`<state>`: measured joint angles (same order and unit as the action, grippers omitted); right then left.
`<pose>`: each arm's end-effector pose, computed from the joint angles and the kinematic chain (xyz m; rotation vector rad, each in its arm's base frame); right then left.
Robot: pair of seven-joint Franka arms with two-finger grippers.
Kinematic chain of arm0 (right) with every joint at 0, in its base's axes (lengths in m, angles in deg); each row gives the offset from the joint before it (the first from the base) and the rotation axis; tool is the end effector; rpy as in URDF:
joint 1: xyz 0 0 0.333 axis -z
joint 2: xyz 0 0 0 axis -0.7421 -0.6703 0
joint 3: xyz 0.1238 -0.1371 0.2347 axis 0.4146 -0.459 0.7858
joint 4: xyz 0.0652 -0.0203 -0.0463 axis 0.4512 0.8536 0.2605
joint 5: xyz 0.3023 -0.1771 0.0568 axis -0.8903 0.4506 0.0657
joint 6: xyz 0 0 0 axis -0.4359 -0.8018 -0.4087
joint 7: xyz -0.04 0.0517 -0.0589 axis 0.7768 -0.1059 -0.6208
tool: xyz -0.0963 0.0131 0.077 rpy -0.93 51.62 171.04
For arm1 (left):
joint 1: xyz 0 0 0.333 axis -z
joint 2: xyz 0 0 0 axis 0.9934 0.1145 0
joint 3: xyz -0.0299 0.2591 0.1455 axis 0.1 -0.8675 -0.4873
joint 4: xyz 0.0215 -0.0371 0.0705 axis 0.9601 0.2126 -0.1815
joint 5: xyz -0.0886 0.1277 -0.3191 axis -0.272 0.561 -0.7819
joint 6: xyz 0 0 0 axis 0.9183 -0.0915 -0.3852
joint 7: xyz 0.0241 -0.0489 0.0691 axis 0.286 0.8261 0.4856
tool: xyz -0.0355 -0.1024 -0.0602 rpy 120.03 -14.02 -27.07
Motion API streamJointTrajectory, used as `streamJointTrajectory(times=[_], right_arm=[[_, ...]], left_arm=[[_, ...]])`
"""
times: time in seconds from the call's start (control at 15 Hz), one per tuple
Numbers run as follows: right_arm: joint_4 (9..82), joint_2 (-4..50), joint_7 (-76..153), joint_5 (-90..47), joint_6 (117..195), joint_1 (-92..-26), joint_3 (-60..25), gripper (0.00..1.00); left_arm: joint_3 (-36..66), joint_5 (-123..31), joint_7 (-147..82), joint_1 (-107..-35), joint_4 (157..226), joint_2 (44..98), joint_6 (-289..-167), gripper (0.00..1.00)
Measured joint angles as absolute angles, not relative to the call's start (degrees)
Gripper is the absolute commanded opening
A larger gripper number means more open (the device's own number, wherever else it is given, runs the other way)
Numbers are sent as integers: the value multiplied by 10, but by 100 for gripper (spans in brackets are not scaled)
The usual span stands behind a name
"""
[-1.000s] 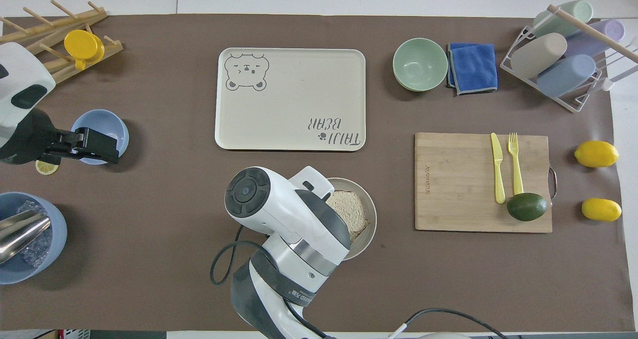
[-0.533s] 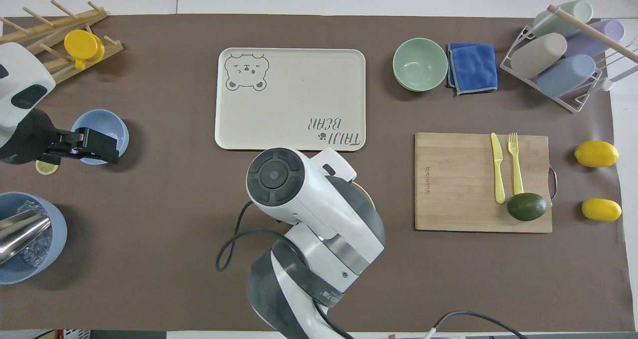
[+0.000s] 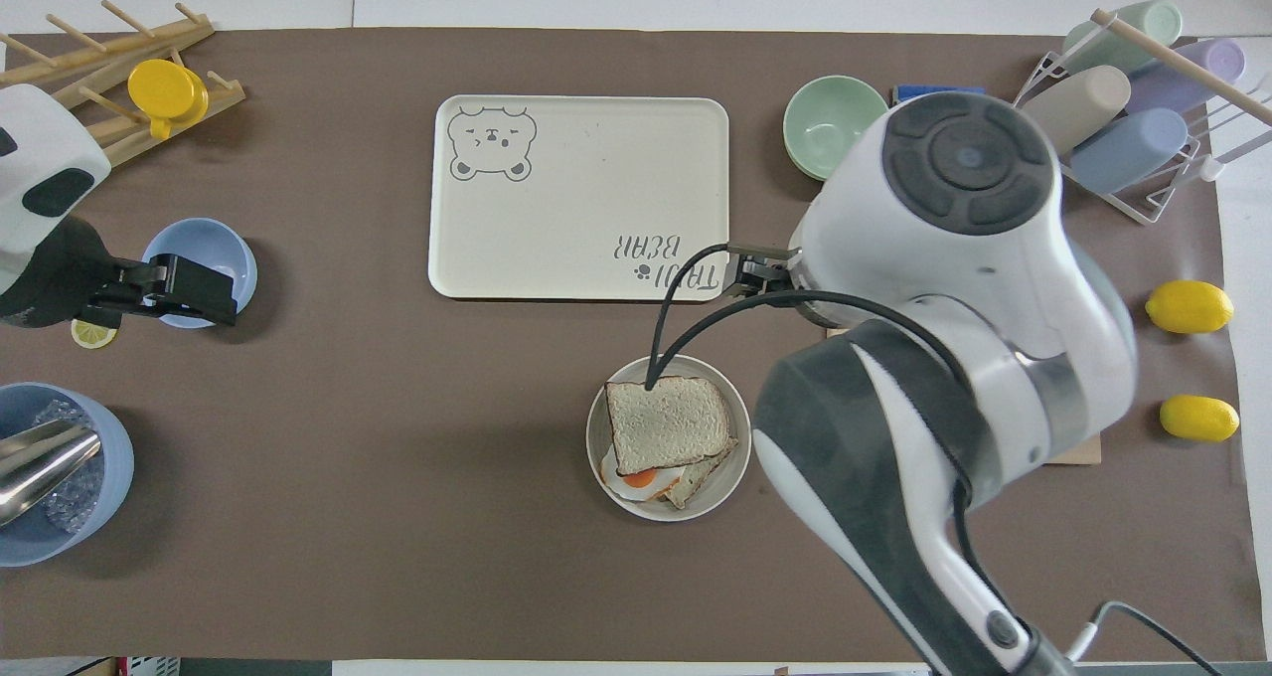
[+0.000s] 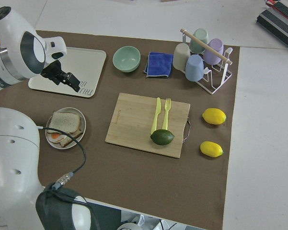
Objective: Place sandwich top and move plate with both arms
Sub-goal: 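Withdraw the right gripper to rest while the left gripper reaches forward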
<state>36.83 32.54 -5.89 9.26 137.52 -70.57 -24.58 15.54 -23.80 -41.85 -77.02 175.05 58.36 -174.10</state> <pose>0.5061 0.2141 0.5108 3.0988 -0.3679 -0.0469 0.4816 -0.0912 0.5841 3.1073 -0.1124 -0.1643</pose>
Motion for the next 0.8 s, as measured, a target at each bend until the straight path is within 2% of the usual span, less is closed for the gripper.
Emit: streamJointTrajectory(times=[0.33,0.53,0.8], right_arm=[[345,390,105,94,1286,-591,-249,100],[340,390,153,108,1274,-555,-250,100],[340,383,198,113,1252,-539,-250,100]], left_arm=[[155,-238,-419,-770,1750,584,-1741,100],[155,-238,-419,-770,1750,584,-1741,100],[156,-238,-419,-770,1750,584,-1741,100]])
